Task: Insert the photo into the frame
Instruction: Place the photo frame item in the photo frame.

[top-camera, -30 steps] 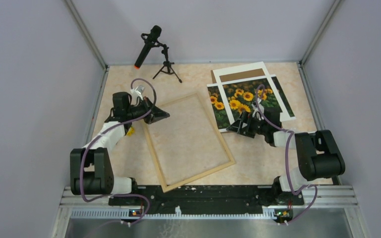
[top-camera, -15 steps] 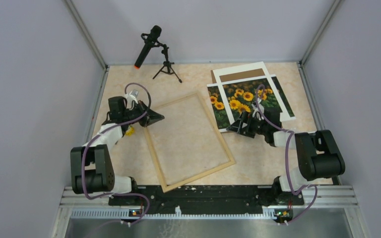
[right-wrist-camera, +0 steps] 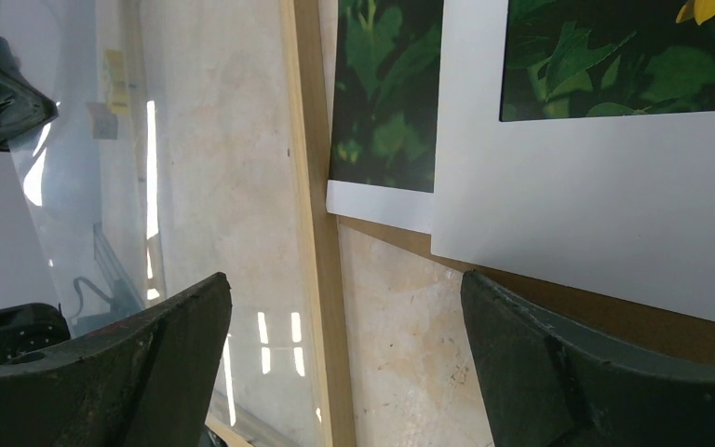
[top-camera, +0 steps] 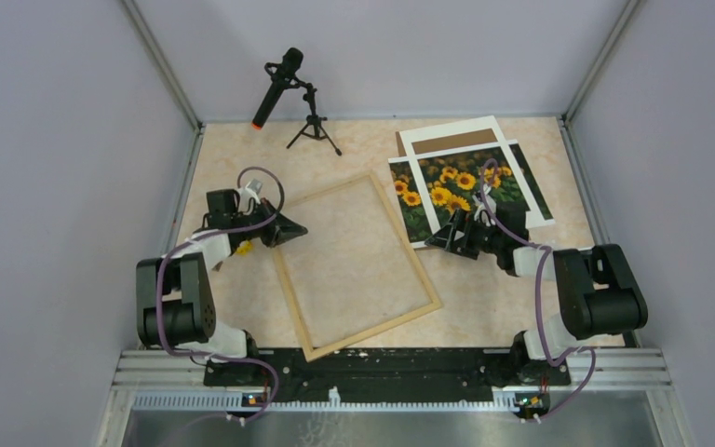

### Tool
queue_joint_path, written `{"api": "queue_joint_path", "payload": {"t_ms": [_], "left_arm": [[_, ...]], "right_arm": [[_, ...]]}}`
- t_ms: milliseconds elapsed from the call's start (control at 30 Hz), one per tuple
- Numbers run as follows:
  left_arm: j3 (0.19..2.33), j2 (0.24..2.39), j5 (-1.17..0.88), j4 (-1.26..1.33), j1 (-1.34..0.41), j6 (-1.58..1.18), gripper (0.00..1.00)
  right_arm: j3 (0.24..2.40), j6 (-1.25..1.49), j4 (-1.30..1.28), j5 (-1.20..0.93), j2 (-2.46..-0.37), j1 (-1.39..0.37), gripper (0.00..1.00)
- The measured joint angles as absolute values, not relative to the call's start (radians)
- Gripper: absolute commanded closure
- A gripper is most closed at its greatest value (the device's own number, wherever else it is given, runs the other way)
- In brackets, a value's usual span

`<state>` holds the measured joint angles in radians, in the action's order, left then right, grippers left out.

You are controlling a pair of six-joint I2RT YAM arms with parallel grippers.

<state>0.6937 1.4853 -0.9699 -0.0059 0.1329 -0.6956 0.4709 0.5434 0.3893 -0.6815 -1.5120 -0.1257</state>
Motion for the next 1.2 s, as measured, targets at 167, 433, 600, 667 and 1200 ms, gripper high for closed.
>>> {"api": "queue_joint_path", "payload": {"t_ms": [167,433,600,667,1200], "left_arm": [[0.692,1.498,-0.984,-0.004,0.136,-0.684,1.00],[0.692,1.526,-0.990,-0.010,0.143,-0.664,1.00],[0.694,1.561,-0.998,-0.031,0.157,-0.634,1.00],[0.696,1.574,-0.999,-0.036,0.159,-0.625,1.00],[0.719,1.625,-1.007,-0.060,0.159,-0.577,1.00]], "right_arm": [[0.471,0.543,0.389,-0.682,-1.512,-0.126,0.08],[0.471,0.543,0.389,-0.682,-1.512,-0.126,0.08],[0.471,0.543,0.389,-0.682,-1.512,-0.126,0.08],[0.471,0.543,0.389,-0.682,-1.512,-0.126,0.08],[0.471,0.543,0.390,-0.682,-1.512,-0.126,0.08]]}}
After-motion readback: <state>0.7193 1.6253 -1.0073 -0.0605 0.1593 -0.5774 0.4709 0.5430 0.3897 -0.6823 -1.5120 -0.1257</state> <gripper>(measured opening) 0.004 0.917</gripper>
